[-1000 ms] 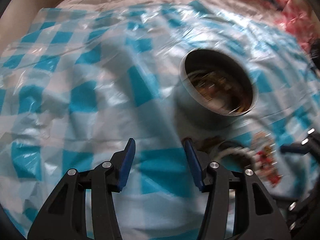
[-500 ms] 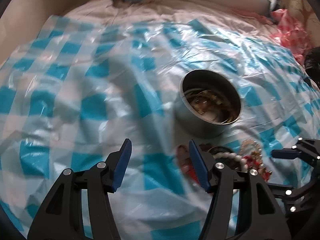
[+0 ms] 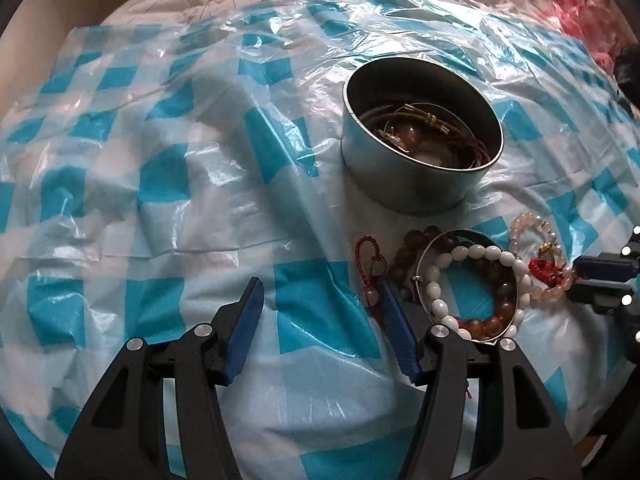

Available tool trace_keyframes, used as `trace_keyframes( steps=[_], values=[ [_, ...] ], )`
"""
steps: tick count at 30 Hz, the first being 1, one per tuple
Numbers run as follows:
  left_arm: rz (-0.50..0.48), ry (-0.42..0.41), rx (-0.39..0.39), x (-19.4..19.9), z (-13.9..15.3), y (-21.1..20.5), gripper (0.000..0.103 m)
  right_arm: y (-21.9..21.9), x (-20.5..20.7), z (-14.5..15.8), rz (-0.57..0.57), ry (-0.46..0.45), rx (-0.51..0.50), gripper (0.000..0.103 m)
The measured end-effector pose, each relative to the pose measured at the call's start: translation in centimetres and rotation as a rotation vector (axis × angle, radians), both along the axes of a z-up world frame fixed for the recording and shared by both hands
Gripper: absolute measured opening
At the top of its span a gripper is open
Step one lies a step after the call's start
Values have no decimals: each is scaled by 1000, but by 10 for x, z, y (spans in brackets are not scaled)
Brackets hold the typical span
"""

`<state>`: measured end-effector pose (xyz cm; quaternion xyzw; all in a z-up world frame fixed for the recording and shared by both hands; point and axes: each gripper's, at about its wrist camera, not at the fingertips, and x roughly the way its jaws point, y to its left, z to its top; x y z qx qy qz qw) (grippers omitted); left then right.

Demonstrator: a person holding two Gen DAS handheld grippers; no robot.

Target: Organize jewelry

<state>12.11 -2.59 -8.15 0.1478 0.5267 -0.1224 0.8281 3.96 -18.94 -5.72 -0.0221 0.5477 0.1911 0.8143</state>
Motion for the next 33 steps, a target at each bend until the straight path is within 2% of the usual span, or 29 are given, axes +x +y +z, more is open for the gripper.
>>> trace_keyframes(
  steps=[3,5,7,8,9,10,16,17,19,23,29,33],
  values=[
    [-22,-16,28,-2,0,-4,55,3,-1,-2,18,2,-8,17],
    [-49,2,-2,-4,1,-5,41,8,-1,-7,38,14,-36,17],
    [-75,19,-31,-5,2,-8,20,11,-3,-8,46,9,-54,17],
    [-80,17,-29,-6,2,-9,19,11,-3,-7,49,3,-56,17],
    [-83,12,-31,-7,4,-9,13,10,-3,-6,48,3,-47,17],
    [-79,13,-43,-7,5,-8,10,8,-3,-5,45,7,-29,13],
    [-31,34,-283,-1,29,18,9,-6,0,14,8,8,156,13],
    [-28,32,-330,0,34,22,2,-10,1,17,-3,8,196,13],
    [-19,28,-367,1,40,26,0,-17,3,23,-21,12,262,13],
    [6,20,-369,1,42,30,0,-29,4,29,-46,26,359,13],
    [-32,4,-391,2,41,16,1,-31,5,34,-50,8,365,11],
    [-2,29,-285,9,19,3,6,-30,4,36,-45,-5,338,11]
  ],
)
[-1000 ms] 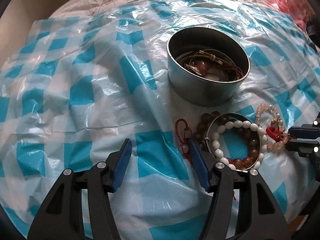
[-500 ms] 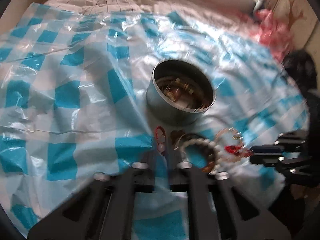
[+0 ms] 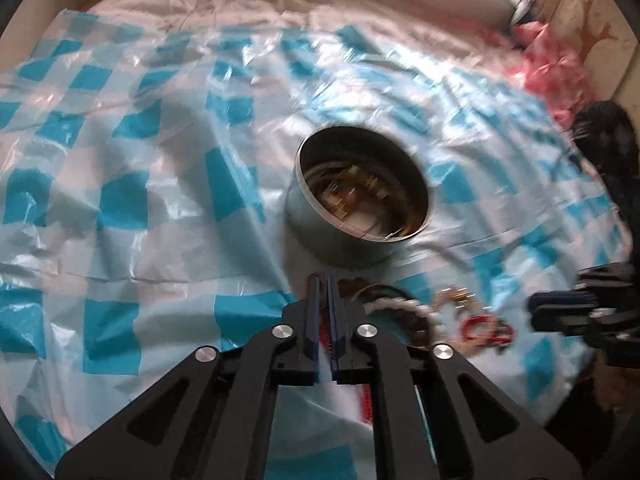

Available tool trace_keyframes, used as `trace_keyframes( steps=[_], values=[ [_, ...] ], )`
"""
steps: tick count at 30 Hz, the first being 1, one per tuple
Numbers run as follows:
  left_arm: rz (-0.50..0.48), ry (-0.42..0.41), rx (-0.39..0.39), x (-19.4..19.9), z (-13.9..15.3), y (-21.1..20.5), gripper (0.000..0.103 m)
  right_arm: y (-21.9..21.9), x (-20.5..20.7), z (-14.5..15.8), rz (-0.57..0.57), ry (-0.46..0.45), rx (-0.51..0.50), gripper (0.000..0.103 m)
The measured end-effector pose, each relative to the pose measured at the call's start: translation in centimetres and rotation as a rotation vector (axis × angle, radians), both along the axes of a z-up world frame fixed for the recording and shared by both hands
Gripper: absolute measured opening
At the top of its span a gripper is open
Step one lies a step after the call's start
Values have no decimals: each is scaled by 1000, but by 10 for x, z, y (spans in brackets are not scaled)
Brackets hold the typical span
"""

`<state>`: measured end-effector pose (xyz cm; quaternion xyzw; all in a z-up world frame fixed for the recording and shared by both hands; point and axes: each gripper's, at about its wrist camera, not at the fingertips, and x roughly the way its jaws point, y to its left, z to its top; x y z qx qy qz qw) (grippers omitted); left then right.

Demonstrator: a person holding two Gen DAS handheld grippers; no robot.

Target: Organize jewelry

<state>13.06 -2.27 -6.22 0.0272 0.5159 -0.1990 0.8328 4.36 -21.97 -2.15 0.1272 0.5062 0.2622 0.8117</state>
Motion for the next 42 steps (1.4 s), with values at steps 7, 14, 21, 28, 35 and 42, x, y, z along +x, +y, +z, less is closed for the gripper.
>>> trace_keyframes(
  steps=[7,14,21,28,35,42],
  values=[
    [14,47,94,2,-20,-3,8,4,-5,-8,27,3,-190,54],
    [-10,28,-32,-6,4,3,2,27,-8,-39,112,51,-344,13],
    [-23,-28,-228,-9,37,18,2,12,-8,-12,88,28,-101,11],
    [-16,-51,-222,-11,43,12,2,-3,-2,17,42,-40,165,11],
    [5,-143,-121,-15,51,2,2,-4,5,29,-10,-77,147,11],
    [25,-261,31,-19,59,-9,2,-3,7,31,-34,-118,125,11]
  ],
)
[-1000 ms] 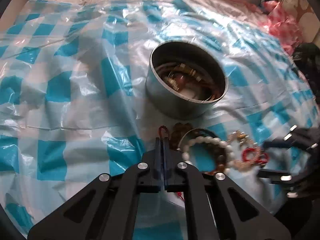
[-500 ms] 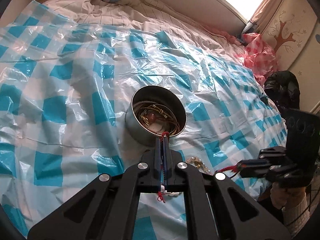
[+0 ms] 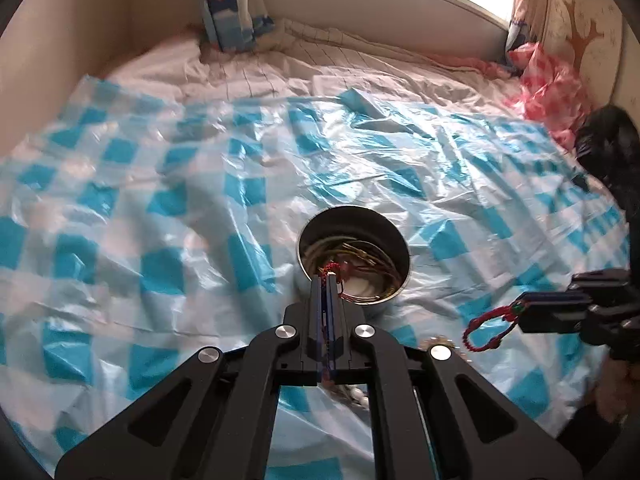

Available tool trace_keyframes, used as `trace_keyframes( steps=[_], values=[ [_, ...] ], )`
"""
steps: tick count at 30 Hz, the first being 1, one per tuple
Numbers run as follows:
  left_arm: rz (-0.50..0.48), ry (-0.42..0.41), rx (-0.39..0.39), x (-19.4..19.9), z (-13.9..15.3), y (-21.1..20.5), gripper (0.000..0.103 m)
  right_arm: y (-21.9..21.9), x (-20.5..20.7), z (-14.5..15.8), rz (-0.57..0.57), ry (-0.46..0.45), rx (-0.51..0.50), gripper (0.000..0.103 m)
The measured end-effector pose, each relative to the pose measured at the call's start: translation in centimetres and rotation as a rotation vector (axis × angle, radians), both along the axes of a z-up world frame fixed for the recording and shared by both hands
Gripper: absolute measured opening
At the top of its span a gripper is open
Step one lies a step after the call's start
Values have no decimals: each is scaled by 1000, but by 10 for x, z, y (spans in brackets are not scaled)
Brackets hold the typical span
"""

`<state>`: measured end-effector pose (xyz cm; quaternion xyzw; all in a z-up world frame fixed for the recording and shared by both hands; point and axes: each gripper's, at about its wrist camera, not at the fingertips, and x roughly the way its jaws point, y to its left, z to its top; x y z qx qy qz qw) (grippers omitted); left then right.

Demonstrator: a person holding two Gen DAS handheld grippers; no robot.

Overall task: Organize jewelry
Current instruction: 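Lift both red cord bracelets and carry them with both tools over the tin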

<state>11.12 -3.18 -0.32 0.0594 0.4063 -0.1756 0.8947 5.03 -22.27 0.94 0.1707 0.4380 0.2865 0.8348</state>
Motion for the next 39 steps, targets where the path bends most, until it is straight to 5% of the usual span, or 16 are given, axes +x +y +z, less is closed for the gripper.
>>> trace_keyframes(
  steps=[5,39],
  values=[
    [1,-38,48,-2,3,-7,2,3,4,-1,-2,-6,0,11],
    [23,-90,50,13,14,-15,2,7,30,3,-51,-67,76,11]
  ],
)
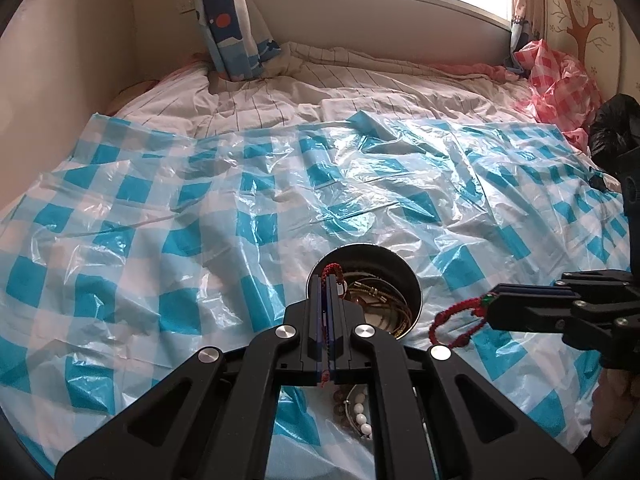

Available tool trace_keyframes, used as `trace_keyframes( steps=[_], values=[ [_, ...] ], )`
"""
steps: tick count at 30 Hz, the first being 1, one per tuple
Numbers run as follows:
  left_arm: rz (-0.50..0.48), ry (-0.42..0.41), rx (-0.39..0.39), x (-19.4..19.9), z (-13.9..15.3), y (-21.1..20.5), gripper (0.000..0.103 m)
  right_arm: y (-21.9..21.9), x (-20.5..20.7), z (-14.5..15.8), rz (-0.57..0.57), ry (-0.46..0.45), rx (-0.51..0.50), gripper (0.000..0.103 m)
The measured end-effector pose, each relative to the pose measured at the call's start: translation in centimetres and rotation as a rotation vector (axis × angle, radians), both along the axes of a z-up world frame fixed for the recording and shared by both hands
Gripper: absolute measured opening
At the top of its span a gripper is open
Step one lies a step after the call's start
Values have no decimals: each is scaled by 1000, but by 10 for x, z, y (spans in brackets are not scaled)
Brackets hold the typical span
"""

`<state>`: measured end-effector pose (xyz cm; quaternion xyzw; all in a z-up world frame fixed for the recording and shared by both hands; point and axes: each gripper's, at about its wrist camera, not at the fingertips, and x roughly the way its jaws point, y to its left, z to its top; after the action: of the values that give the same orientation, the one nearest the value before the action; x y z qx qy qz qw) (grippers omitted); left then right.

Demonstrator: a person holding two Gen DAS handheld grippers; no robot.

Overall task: Organize jewelry
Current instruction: 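Lift both red cord bracelets and carry them with both tools over the tin, then open both tools over the silver tin, dropping the red bracelets inside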

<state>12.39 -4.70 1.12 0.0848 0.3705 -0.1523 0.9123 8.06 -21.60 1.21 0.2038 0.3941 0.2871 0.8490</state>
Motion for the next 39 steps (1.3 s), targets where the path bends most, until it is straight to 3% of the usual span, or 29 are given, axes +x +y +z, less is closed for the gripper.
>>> trace_keyframes(
  steps=[18,30,39],
  values=[
    [14,-13,8,11,0,-4,2,-4,29,-15,-66,-9,89,11],
    [27,110,-223,33,-15,12,2,-6,34,-19,-96,-7,78,11],
    [28,159,-305,46,-28,7,2,-1,45,-28,-120,12,66,11]
  ],
)
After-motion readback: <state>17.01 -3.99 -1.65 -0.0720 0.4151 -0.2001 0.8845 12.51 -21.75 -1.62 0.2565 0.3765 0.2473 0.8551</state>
